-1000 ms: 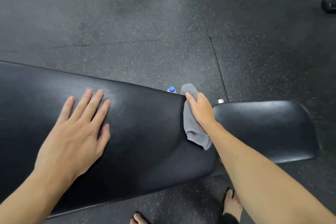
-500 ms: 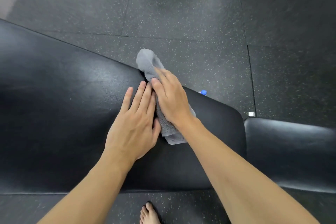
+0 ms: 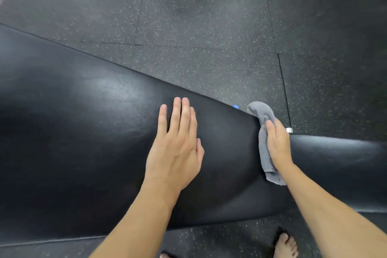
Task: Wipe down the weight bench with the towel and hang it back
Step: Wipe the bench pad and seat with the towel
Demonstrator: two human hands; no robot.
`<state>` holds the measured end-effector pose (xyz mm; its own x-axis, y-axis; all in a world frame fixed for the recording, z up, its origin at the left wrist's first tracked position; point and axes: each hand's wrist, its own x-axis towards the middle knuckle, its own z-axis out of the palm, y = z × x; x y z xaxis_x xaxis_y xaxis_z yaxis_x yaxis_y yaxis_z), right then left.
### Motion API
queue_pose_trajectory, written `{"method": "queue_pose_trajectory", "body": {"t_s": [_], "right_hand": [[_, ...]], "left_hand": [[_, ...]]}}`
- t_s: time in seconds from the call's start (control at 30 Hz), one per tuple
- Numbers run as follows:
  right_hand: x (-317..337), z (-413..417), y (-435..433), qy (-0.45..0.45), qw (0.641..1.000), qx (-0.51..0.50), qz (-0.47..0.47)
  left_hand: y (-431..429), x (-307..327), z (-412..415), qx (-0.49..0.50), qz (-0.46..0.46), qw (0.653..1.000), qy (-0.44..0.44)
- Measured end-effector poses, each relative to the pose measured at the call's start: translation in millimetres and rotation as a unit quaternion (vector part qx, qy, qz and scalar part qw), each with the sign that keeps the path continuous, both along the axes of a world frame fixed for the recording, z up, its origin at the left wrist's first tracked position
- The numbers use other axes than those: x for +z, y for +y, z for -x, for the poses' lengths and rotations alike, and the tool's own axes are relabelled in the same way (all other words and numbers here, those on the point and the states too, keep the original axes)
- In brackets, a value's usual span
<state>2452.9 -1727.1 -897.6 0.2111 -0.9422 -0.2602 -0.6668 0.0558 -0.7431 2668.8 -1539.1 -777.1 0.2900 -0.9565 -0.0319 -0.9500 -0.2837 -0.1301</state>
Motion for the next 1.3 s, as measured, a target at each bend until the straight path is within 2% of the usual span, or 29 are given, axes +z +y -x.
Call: {"method": "queue_pose_trajectory", "body": {"t_s": [0.27, 0.4, 0.47, 0.6, 0.77, 0.87, 1.03, 1.1, 1.17, 1.23, 1.3], "right_hand": [[78.9, -156.6, 50.0, -0.098, 0.976, 0.178, 0.071], [78.4, -149.6, 43.1, -0.082, 0.972, 0.209, 0.073], [68.9, -125.9, 31.0, -0.048, 0.977, 0.199, 0.059], [52.4, -81.3, 11.3, -0.001, 0.994, 0.108, 0.002], [63.5, -104.4, 20.7, -0.004, 0.997, 0.083, 0.002], [92.2, -158.0, 47.2, -0.009, 0.991, 0.127, 0.042], [159.9, -282.6, 103.7, -0.034, 0.965, 0.235, 0.111], [176.5, -312.0, 121.7, -0.065, 0.962, 0.237, 0.12], [184.2, -319.6, 131.7, -0.072, 0.962, 0.235, 0.123], [184.4, -311.3, 133.1, -0.075, 0.961, 0.235, 0.124], [179.8, -297.3, 129.0, -0.072, 0.963, 0.225, 0.129]], "left_hand": [[0.3, 2.6, -2.4, -0.007, 0.009, 1.0, -0.008], [-0.2, 11.6, -2.9, -0.013, 0.016, 0.999, 0.027], [-0.4, 19.5, -7.3, -0.016, 0.009, 0.998, 0.058], [-0.1, 51.3, -51.4, -0.03, 0.023, 0.997, 0.065], [23.7, 81.8, -134.7, 0.003, 0.048, 0.998, 0.046], [26.5, 79.1, -134.7, -0.006, 0.06, 0.994, 0.093], [31.6, 90.5, -137.7, 0.057, 0.216, 0.947, 0.231], [41.0, 105.2, -149.0, 0.076, 0.22, 0.941, 0.248], [60.5, 122.3, -171.5, 0.039, 0.161, 0.961, 0.221], [86.2, 142.6, -203.8, -0.027, 0.103, 0.982, 0.157], [109.1, 166.6, -241.7, -0.045, 0.088, 0.99, 0.096]]}}
